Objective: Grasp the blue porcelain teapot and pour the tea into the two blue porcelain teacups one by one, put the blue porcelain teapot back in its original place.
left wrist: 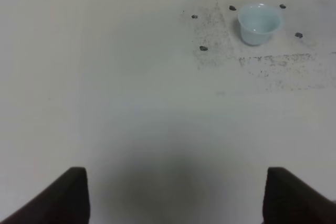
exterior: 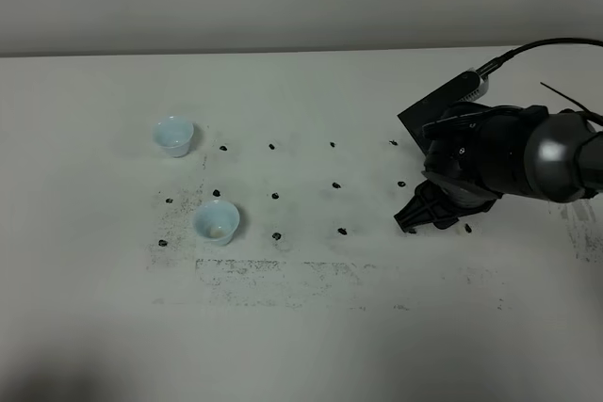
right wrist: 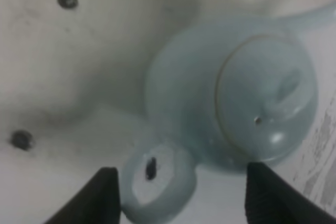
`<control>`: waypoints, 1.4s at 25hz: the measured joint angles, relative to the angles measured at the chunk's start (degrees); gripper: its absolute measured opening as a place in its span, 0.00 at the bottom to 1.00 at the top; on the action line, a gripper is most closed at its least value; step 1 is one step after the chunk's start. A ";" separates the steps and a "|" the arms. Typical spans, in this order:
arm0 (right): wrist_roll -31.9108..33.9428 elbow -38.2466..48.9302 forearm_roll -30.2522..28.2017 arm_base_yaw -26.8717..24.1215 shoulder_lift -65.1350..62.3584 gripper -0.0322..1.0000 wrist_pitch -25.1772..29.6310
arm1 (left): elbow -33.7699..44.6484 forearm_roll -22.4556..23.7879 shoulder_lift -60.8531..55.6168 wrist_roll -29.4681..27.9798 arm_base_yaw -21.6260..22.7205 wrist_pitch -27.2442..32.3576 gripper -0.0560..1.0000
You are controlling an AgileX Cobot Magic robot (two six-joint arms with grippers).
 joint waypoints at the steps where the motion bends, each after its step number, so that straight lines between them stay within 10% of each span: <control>1: 0.07 0.00 0.00 -0.13 0.33 0.51 0.59 | 0.00 0.00 0.00 0.00 0.00 0.00 0.67; 35: 5.12 2.37 -4.21 -0.36 0.74 0.51 7.95 | 0.00 0.00 0.00 -0.05 0.00 0.00 0.67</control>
